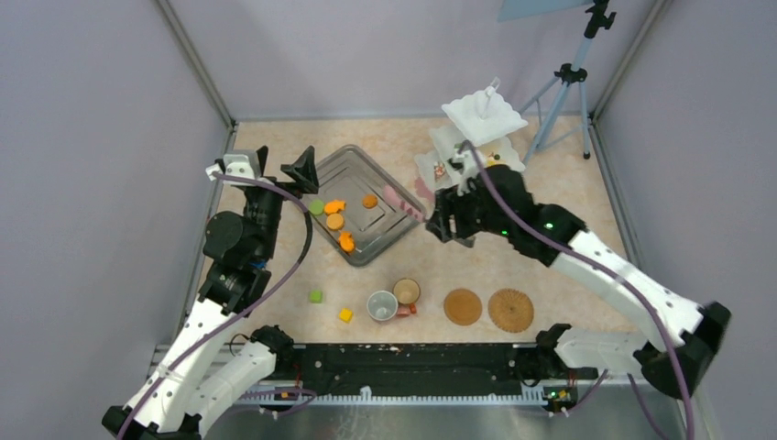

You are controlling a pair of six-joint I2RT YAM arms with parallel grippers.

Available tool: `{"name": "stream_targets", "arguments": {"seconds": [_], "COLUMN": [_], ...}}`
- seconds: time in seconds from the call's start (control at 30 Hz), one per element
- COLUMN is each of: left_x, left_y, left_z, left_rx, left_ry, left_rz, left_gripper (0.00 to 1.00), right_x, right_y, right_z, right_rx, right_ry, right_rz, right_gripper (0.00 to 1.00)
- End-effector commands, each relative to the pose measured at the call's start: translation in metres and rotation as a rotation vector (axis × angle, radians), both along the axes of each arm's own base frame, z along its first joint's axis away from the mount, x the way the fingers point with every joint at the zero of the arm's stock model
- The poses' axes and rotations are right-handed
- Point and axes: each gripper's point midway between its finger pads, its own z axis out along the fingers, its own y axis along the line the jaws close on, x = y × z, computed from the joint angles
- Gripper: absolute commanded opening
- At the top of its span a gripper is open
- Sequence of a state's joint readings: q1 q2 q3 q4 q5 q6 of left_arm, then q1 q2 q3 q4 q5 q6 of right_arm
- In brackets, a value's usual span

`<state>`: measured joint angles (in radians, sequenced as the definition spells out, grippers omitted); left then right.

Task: Serve the afternoon tea

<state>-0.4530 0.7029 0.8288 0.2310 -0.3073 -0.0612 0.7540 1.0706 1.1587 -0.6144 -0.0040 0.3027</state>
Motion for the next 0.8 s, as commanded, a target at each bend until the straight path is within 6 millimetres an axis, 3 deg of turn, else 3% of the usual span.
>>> {"name": "stream_targets", "arguments": {"seconds": [0.0, 0.17, 0.33, 0.47, 0.77], "left_x": [-0.005, -0.006, -0.006, -0.007, -0.010], "left_y": [0.006, 0.009, 0.010, 0.010, 0.011], "left_z": [0.017, 0.017, 0.018, 0.018, 0.021], "left_rx": [-0.023, -0.020, -0.017, -0.018, -0.023], "left_ry": [-0.044, -0.048, -0.053, -0.054, -0.063], "left_rz": [0.015, 0.031, 0.034, 0.035, 0.034], "left_gripper": [0.99, 0.99, 0.99, 0.99, 0.99], "right_x": [0.017, 0.023, 0.025, 0.024, 0.016], "right_y": [0.068, 0.122, 0.155, 0.169, 0.186], "right_z": [-0.009, -0.056, -0.090, -0.110, -0.132], "right_rx": [0.063, 0.032, -0.003, -0.059, -0.111], "right_ry": [0.024, 0.179, 0.263, 0.281, 0.307], "right_rz": [0.031, 0.041, 0.038, 0.034, 0.056], "right_gripper": [0.61, 0.61, 0.62, 0.61, 0.54]}}
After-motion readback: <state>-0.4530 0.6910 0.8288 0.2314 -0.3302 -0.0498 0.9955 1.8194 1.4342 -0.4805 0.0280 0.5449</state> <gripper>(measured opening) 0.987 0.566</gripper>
